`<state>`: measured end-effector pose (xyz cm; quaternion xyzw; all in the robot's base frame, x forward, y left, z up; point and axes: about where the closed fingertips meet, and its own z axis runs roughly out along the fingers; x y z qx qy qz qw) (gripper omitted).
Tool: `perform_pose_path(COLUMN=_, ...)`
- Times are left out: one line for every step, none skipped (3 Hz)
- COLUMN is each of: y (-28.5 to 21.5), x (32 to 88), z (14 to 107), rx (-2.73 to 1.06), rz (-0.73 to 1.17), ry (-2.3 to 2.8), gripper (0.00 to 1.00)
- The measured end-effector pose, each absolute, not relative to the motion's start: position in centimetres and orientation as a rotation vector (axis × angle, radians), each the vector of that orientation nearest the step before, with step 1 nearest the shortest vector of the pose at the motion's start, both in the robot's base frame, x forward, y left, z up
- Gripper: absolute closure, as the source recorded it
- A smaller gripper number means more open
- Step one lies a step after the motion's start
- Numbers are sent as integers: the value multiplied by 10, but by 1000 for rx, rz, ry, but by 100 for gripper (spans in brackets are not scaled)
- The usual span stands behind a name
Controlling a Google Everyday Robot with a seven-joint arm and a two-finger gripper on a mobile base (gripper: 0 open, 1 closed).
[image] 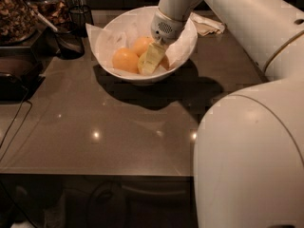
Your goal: Pick orange from white bowl
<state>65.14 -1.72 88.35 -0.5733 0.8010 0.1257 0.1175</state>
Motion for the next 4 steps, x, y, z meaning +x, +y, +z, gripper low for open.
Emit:
perform_pose_path(y=-17, x=648, z=895, rx=-1664, rz=396, ry=2293, gripper=100)
perform_pose_path(y=-22, x=640, z=913, rx=-1640, rz=398, ry=2239, gripper=100)
perform_pose_path(y=-23, x=621, z=942, rx=-1646, rz=424, ry=2088, gripper=100)
perform_pose_path(y=-20, x=624, z=941, rx=-1657, rz=417, ry=2087, gripper=100)
